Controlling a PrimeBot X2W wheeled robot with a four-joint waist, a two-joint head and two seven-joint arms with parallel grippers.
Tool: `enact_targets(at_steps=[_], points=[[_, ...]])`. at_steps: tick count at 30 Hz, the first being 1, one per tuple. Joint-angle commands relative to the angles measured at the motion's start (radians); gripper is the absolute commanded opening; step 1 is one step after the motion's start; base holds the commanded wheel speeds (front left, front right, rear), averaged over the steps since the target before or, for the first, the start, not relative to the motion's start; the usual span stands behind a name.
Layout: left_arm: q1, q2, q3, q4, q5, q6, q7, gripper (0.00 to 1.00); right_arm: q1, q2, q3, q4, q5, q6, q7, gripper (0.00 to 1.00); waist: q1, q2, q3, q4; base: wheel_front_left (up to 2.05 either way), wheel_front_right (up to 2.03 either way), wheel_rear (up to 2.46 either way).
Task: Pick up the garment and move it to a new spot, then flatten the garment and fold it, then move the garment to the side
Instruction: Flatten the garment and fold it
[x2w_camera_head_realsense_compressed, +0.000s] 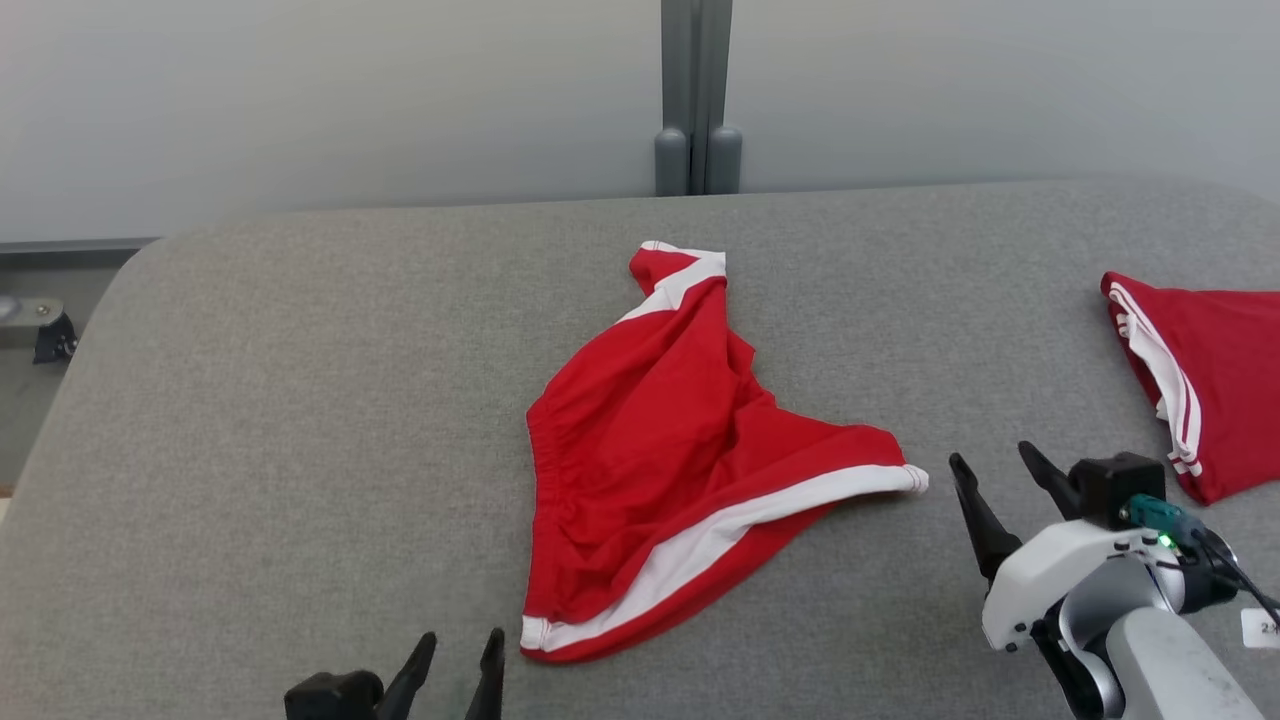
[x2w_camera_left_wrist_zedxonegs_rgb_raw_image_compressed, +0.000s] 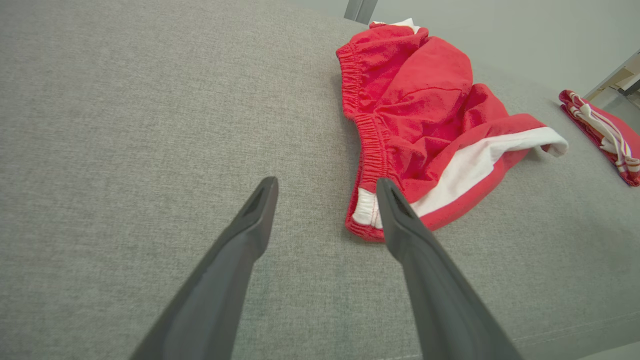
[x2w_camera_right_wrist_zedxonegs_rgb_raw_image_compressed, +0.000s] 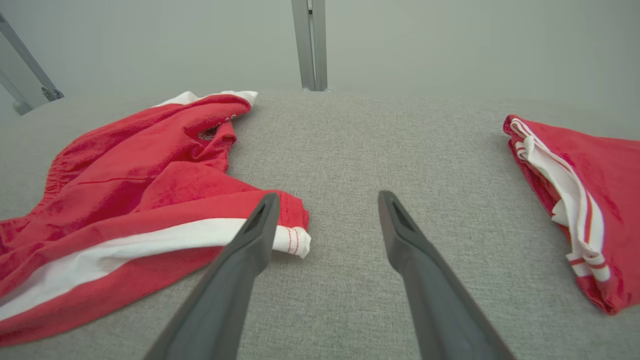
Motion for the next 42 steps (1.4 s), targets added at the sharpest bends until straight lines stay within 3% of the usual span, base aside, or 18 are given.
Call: enact_targets(at_steps=[1, 7, 17, 31, 32, 33, 34, 35, 36, 42], points=[[-0.03, 0.004, -0.009, -0.012, -0.041, -0.007, 0.035, 1.0, -0.034, -0.011, 0.018, 0.02, 0.018, -0.001, 0.04, 1.0, 0.0, 0.0, 0.034, 0.013, 0.0, 0.0, 0.0], [-0.098, 0.013, -0.079, -0.014, -0.093, -0.017, 0.149, 1.0, -0.14, -0.011, 0.075, 0.138, 0.051, -0.001, 0.179, 1.0, 0.0, 0.0, 0.107, 0.024, 0.0, 0.0, 0.0], [-0.137, 0.042, -0.151, -0.014, -0.139, -0.023, 0.159, 1.0, -0.201, 0.006, 0.129, 0.237, 0.099, -0.001, 0.131, 1.0, 0.0, 0.0, 0.143, 0.029, 0.0, 0.0, 0.0], [-0.166, 0.063, -0.173, 0.048, -0.166, -0.021, 0.149, 1.0, -0.228, -0.01, 0.201, 0.283, 0.163, -0.001, 0.102, 1.0, 0.0, 0.0, 0.158, 0.013, 0.0, 0.0, 0.0], [-0.169, 0.064, -0.175, 0.053, -0.167, -0.021, 0.147, 1.0, -0.229, -0.011, 0.204, 0.285, 0.166, -0.001, 0.1, 0.97, 0.0, 0.0, 0.159, 0.012, 0.0, 0.0, 0.0], [-0.172, 0.066, -0.179, 0.062, -0.167, -0.022, 0.149, 1.0, -0.229, -0.012, 0.207, 0.287, 0.171, -0.001, 0.101, 0.75, 0.0, 0.0, 0.159, 0.01, 0.0, 0.0, 0.0], [-0.173, 0.066, -0.183, 0.07, -0.171, -0.022, 0.153, 0.73, -0.229, -0.012, 0.209, 0.29, 0.176, -0.001, 0.102, 0.44, 0.0, 0.0, 0.158, 0.009, 0.0, 0.0, 0.0], [-0.176, 0.067, -0.187, 0.078, -0.175, -0.022, 0.154, 0.14, -0.228, -0.01, 0.21, 0.294, 0.187, -0.001, 0.105, 0.09, 0.0, 0.0, 0.158, 0.008, 0.0, 0.0, 0.0], [-0.179, 0.067, -0.19, 0.082, -0.18, -0.022, 0.153, 0.0, -0.229, -0.009, 0.219, 0.292, 0.194, -0.001, 0.108, 0.0, 0.0, 0.0, 0.158, 0.007, 0.0, 0.0, 0.0], [-0.174, 0.084, -0.22, 0.055, -0.22, -0.024, 0.141, 0.0, -0.207, -0.023, 0.233, 0.238, 0.294, -0.001, 0.092, 0.0, 0.0, 0.0, 0.141, -0.001, 0.0, 0.0, 0.0]])
